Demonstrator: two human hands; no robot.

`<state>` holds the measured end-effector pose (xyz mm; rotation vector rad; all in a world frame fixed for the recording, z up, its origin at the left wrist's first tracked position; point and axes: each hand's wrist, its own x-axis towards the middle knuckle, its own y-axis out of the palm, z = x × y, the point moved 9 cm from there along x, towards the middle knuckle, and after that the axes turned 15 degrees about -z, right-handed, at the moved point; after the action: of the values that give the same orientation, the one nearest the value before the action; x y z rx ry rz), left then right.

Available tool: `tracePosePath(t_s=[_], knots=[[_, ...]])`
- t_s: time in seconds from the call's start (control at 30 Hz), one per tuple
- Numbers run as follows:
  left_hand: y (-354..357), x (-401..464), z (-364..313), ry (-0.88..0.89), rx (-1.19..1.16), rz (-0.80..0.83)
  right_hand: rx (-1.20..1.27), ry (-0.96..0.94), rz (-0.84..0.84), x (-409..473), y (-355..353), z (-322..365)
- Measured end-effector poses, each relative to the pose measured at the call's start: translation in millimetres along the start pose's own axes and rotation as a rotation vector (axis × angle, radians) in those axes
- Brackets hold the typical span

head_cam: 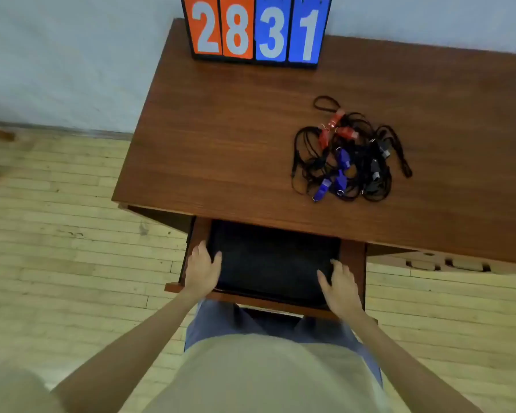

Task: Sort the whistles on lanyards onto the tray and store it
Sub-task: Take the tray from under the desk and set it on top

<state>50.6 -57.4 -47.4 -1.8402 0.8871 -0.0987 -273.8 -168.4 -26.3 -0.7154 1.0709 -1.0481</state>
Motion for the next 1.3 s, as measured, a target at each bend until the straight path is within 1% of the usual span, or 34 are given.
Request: tracePosePath(t_s=[0.07, 0.13, 0.2, 0.3, 0.47, 0.57, 0.63, 0.8, 0.9, 1.1, 1.3], knots=[[4, 2, 9, -0.138, -0.023, -0.022, 0.029, 0.103, -0.017, 4, 5, -12], [6, 2, 16, -0.217, 0.002, -0.038, 0.062, 0.201, 0.012, 8, 12, -22], [10, -1, 22, -0.252, 0.031, -0.054, 0.116, 0.276, 0.031, 13, 22, -28], [12, 2, 23, -0.267, 0.056, -0.065, 0.205, 0.366, 0.003, 21, 25, -32], [16, 10, 24, -0.352, -0.063, -0.059, 0.337, 0.55, -0.021, 29, 31, -46], [13, 15, 25, -0.395, -0.117, -0.058, 0.353, 0.547, -0.025, 34, 29, -47], [8, 17, 24, -0.372, -0.097, -0.059, 0.313, 0.515, -0.034, 34, 25, -47], [-15, 18, 9, -0.18, 0.102, -0.115, 0.206, 0.409, -0.097, 28, 8, -43], [-28, 14, -4, -0.095, 0.167, -0.15, 0.14, 0.368, -0.111, 21, 0, -43], [-46, -2, -8, -0.159, 0.129, -0.177, 0.065, 0.379, -0.113, 3, -6, -57], [-57, -32, 2, -0.186, 0.091, -0.21, 0.113, 0.402, -0.14, -15, -17, -64]])
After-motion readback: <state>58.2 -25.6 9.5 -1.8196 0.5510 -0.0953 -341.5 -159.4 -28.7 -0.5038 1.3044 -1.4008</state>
